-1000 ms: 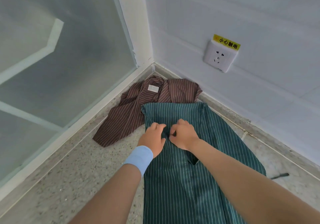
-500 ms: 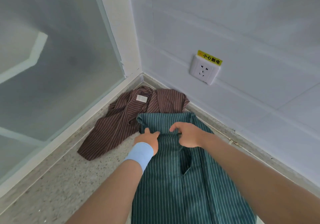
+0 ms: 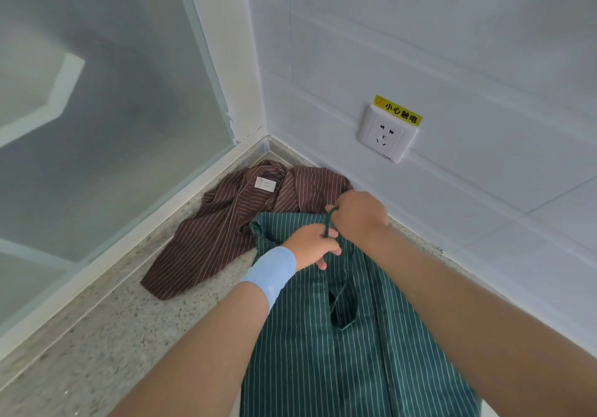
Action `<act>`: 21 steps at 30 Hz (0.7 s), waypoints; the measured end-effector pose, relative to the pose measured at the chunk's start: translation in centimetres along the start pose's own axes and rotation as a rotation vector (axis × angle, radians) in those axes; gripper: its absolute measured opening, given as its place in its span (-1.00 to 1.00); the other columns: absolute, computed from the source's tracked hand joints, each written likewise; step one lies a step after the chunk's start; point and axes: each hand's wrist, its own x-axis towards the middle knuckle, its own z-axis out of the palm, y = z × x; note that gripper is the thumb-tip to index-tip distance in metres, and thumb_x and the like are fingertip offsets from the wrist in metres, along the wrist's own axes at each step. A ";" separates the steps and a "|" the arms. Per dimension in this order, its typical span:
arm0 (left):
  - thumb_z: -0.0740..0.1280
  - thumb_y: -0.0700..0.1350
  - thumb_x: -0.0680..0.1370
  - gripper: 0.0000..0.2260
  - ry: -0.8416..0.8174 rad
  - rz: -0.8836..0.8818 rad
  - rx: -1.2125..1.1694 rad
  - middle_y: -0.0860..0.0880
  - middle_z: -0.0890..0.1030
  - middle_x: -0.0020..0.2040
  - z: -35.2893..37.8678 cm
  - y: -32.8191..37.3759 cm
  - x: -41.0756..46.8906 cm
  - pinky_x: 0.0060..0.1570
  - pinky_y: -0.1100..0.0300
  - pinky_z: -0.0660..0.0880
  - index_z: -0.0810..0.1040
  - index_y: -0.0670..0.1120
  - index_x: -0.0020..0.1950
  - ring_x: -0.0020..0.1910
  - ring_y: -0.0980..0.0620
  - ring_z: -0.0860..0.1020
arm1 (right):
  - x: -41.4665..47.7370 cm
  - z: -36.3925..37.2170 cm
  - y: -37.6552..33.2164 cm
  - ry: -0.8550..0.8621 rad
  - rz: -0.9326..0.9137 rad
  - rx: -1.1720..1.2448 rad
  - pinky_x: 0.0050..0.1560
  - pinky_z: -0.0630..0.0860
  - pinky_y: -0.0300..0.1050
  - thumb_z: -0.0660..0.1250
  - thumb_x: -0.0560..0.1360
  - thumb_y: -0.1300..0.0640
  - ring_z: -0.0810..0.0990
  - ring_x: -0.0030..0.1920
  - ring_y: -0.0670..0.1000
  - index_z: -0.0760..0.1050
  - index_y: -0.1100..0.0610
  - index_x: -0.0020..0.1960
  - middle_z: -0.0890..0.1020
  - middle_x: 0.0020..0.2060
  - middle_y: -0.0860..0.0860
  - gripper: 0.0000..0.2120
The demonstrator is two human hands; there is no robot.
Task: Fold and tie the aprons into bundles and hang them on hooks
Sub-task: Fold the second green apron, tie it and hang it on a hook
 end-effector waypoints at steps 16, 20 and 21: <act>0.13 -0.27 0.59 -0.76 0.876 -0.319 -0.152 -0.05 0.53 0.15 -6.1 -8.0 0.2 -0.28 0.09 0.47 0.46 -0.04 0.18 -0.12 -0.06 0.54 | -0.3 5.7 -0.4 -0.003 -0.107 0.150 0.03 0.58 0.05 0.17 0.60 0.17 0.53 0.10 0.08 0.39 0.07 0.38 0.42 0.27 0.08 -0.65; 0.09 -0.19 0.64 -0.75 0.714 -0.204 -0.051 -0.02 0.59 0.08 -4.4 -10.1 0.0 -0.23 0.15 0.43 0.48 -0.04 0.23 -0.14 0.02 0.54 | -3.3 8.4 -2.2 -0.055 -0.122 -0.106 -0.27 0.57 -0.09 0.11 0.61 -0.21 0.54 -0.31 0.00 0.50 0.07 -0.18 0.54 -0.27 -0.03 -0.58; 0.10 -0.19 0.65 -0.73 0.697 -0.159 -0.051 0.02 0.58 0.15 -4.0 -10.3 -0.1 -0.09 0.13 0.48 0.46 -0.02 0.29 -0.04 0.02 0.56 | -3.7 8.8 -2.4 -0.123 -0.045 -0.143 -0.36 0.53 -0.15 0.12 0.57 -0.30 0.49 -0.44 -0.01 0.46 0.06 -0.29 0.52 -0.40 -0.04 -0.50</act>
